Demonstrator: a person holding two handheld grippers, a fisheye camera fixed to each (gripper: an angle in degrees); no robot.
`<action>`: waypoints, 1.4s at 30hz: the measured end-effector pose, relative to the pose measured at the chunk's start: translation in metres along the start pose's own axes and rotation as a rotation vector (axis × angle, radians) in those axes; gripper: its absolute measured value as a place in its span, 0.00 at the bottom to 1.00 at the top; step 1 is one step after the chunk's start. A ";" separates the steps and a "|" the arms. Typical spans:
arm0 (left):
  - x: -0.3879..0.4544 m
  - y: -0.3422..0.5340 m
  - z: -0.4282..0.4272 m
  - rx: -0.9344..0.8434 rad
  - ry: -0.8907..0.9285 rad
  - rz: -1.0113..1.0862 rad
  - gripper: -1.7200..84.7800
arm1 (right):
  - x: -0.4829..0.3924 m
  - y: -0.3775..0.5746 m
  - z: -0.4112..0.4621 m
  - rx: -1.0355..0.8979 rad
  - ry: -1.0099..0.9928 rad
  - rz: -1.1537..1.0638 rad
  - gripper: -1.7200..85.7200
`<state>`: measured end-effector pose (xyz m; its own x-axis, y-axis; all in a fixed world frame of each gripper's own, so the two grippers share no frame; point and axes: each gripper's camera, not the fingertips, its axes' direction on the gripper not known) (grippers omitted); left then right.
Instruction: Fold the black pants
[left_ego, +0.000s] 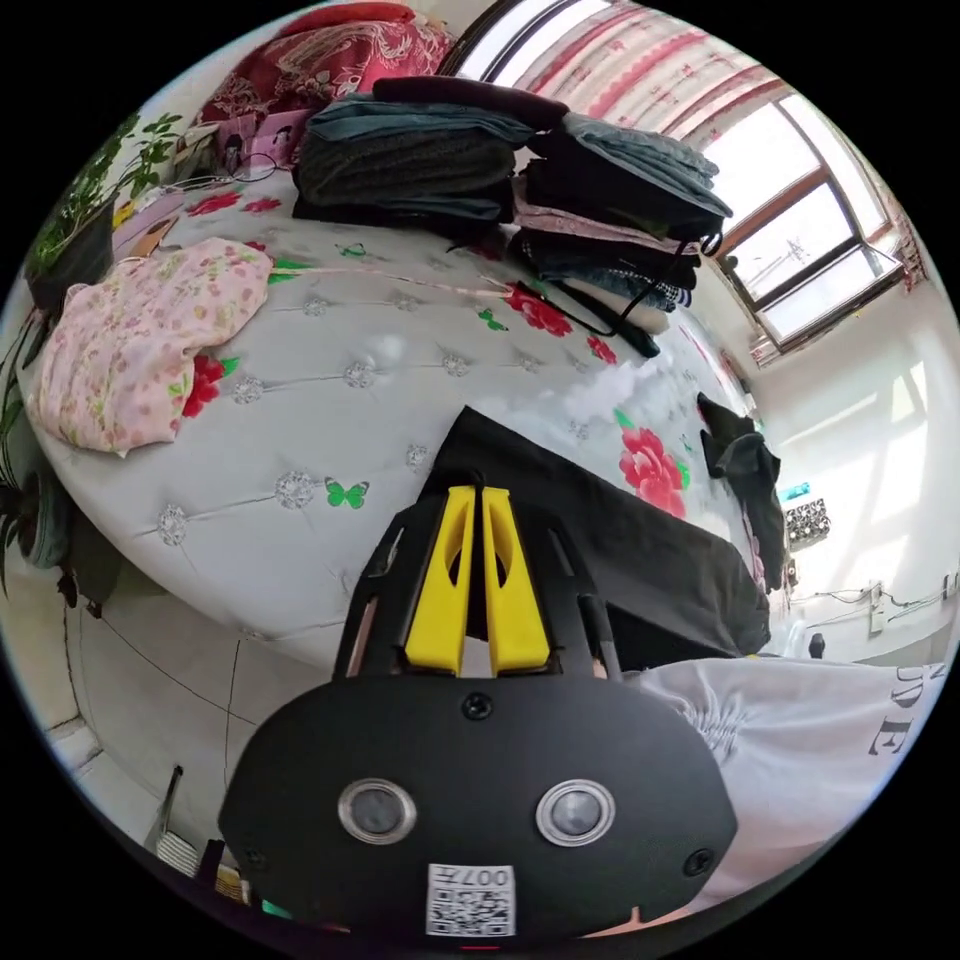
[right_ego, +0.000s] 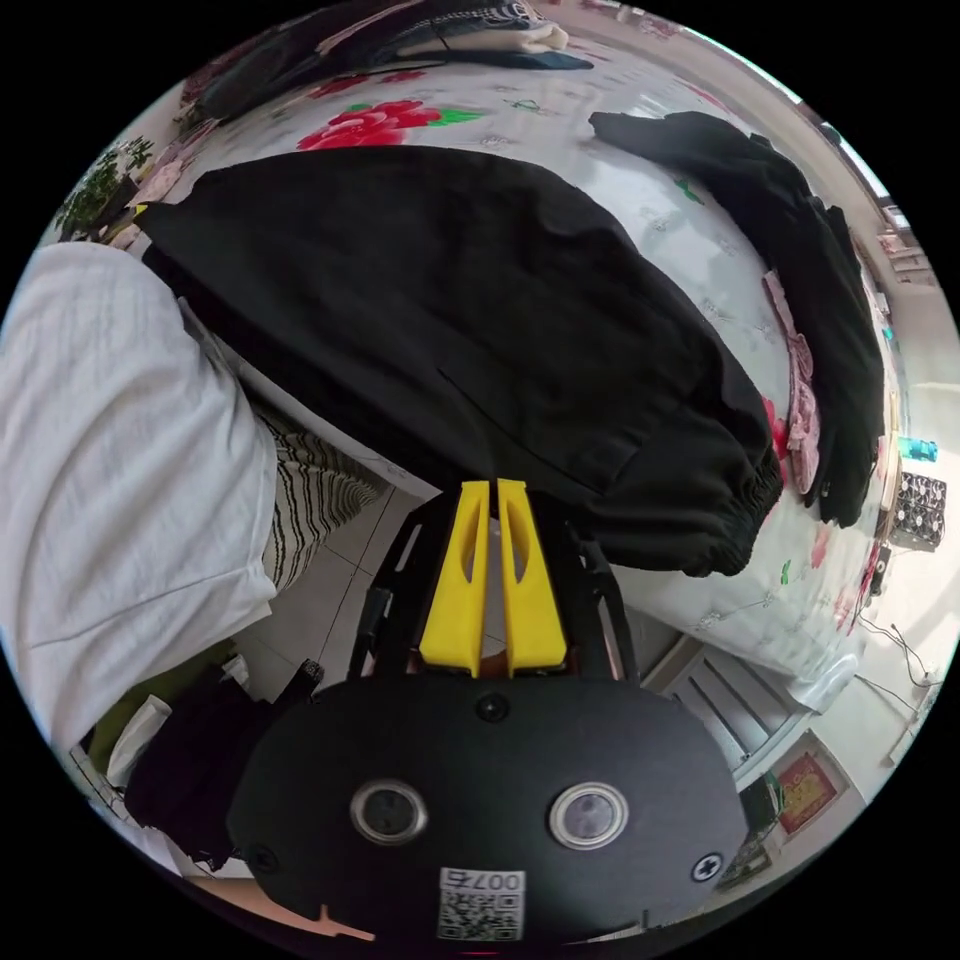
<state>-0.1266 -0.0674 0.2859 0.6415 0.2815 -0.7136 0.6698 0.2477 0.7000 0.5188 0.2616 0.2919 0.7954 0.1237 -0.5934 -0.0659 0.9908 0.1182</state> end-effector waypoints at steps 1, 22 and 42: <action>-0.006 0.000 0.006 -0.029 -0.005 -0.017 0.01 | 0.004 0.003 0.005 0.005 -0.045 0.017 0.03; -0.043 0.018 -0.008 -0.151 -0.087 -0.061 0.07 | 0.243 0.195 0.001 0.525 -0.289 1.138 0.16; -0.124 0.055 -0.006 -0.059 0.162 -0.390 0.14 | 0.218 0.192 0.011 0.804 -0.512 1.163 0.11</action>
<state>-0.1718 -0.0831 0.4127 0.2743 0.2971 -0.9146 0.8252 0.4156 0.3825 0.6863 0.4779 0.1939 0.6629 0.5979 0.4506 -0.5871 0.0416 0.8085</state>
